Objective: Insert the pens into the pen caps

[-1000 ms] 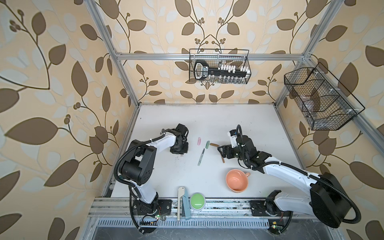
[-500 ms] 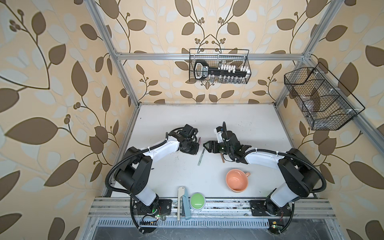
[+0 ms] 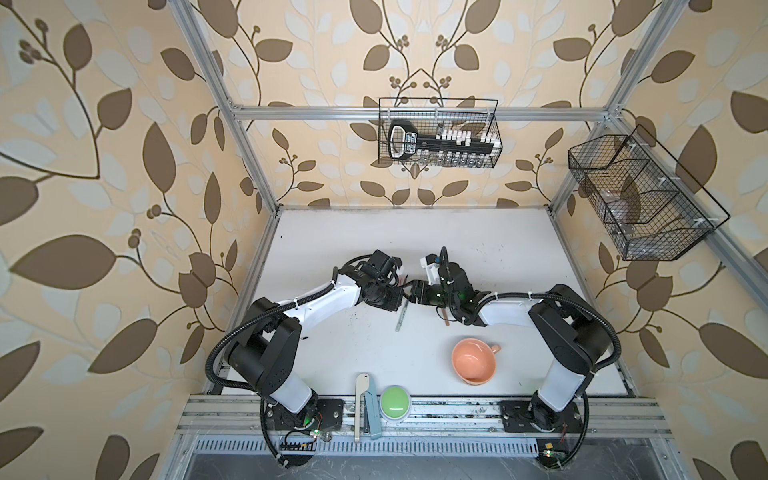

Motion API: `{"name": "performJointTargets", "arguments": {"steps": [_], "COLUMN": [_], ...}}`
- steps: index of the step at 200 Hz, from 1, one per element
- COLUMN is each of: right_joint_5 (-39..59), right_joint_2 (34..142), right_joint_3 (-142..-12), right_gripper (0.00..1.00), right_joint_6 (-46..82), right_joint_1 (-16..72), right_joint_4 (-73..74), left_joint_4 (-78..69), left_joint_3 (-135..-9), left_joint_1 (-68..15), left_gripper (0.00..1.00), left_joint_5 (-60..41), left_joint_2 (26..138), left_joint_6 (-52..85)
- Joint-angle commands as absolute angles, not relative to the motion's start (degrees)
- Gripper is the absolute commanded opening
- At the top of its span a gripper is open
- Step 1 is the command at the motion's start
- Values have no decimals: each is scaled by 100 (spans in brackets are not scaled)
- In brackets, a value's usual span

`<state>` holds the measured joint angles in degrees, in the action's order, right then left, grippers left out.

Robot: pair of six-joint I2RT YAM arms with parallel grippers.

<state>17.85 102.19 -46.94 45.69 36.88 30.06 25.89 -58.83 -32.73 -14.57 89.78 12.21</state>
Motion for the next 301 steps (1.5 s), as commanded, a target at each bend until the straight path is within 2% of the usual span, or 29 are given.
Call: {"name": "performJointTargets", "arguments": {"steps": [1,73,126,156,176,185,200,212,221,246,265,301], "right_joint_5": [1949,2180,2261,2258,2332,2380,2581,2773,2918,3128,3145,3124], "right_joint_2": [10450,10795,10847,10786,10700,10639,10426,10132,9886,9166,8594,8127], "right_joint_3": [-4842,-4860,-4893,-4913,-4891,-4864,-4784,-4674,-4538,-4161,-3981,-3907], "right_gripper": [65,54,33,16,0,0,0,0,0,0,0,0], "right_joint_6": [4938,5463,5531,5483,5473,5469,5375,5269,5231,5133,4927,4901], "right_joint_1": [3596,3486,3479,3452,3375,3321,3191,3073,2965,2668,2558,2713], "right_joint_4": [3553,4131,4146,4010,4003,3999,4004,3940,3960,3848,3592,3486], "left_joint_4": [2530,2394,2287,2190,2167,2188,2172,1942,1609,233,-281,-904], "left_joint_3": [-5985,-6064,-6056,-6077,-6060,-6053,-5956,-5792,-5589,-4847,-4650,-4842], "left_joint_1": [-3375,-3596,-3609,-3604,-3604,-3605,-3595,-3577,-3562,-3492,-3395,-3352], "left_gripper": [3,2,2,7,25,35,40,55,61,86,93,90], "left_joint_5": [-1554,-1514,-1375,-1454,-1498,-1507,-1635,-1870,-2025,-2600,-3029,-4027], "left_joint_2": [8864,8858,8912,8904,8830,8732,8466,8130,7863,7343,7351,7834], "left_joint_6": [1195,1266,1406,1463,1503,1510,1487,1538,1664,2170,2416,2851]}}
